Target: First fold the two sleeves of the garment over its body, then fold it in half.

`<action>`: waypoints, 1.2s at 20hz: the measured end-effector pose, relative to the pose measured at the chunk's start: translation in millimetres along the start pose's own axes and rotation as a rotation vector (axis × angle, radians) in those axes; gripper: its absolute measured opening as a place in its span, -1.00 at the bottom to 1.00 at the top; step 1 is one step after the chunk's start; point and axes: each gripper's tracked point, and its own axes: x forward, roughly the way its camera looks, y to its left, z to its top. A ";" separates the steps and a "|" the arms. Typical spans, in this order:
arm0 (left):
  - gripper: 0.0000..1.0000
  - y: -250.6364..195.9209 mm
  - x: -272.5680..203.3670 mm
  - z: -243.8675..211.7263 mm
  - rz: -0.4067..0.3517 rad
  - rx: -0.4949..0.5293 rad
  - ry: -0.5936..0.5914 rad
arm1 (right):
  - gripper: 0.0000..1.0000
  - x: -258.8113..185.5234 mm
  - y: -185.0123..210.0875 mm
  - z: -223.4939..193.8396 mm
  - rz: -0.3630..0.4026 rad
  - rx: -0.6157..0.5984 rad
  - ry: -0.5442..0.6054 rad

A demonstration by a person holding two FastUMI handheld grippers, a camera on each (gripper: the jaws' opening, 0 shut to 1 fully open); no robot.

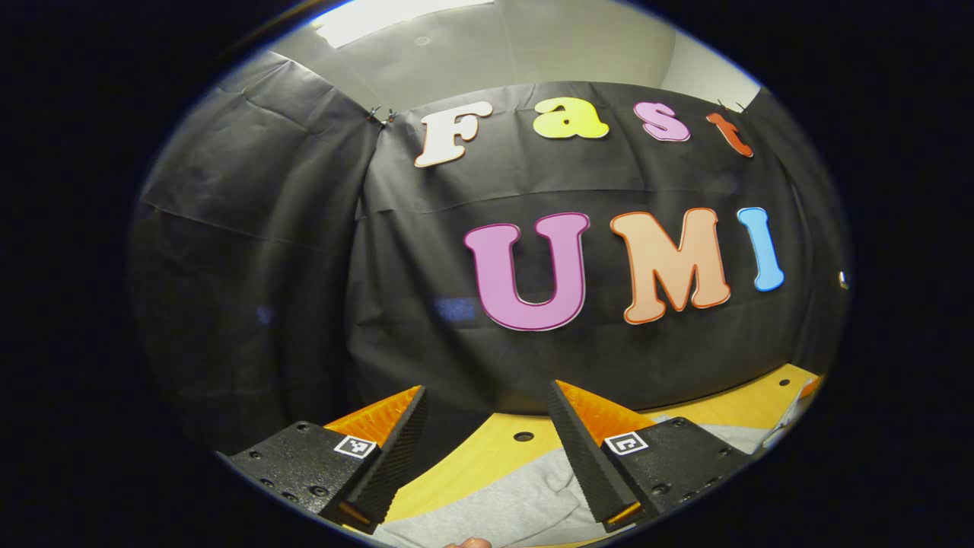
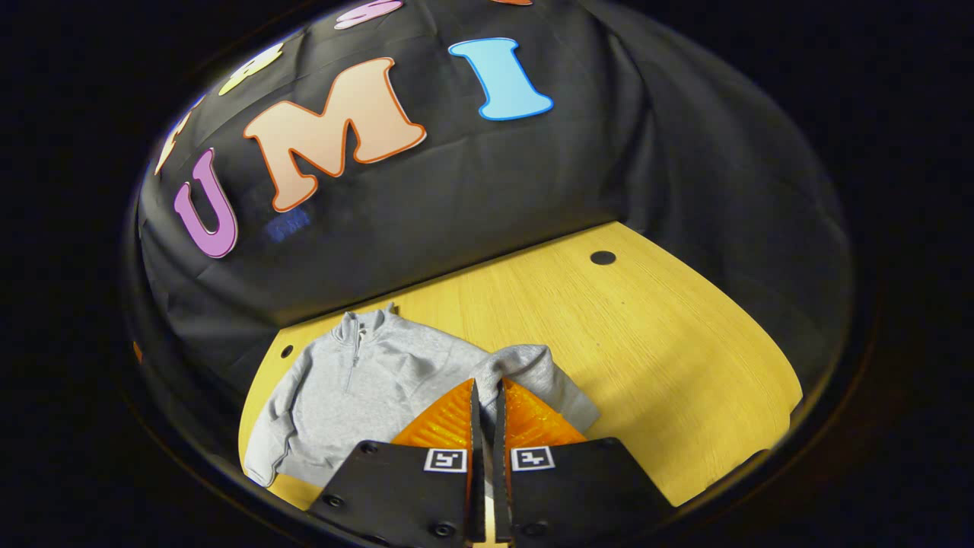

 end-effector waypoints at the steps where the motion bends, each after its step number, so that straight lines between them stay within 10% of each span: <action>1: 0.85 8.2 -0.6 -1.0 0.013 -0.002 0.003 | -0.87 3.7 9.5 3.9 0.009 -0.008 -0.005; 24: 0.85 156.6 -29.2 -45.0 0.190 0.030 0.072 | -0.87 52.2 290.4 -45.7 0.302 -0.206 0.062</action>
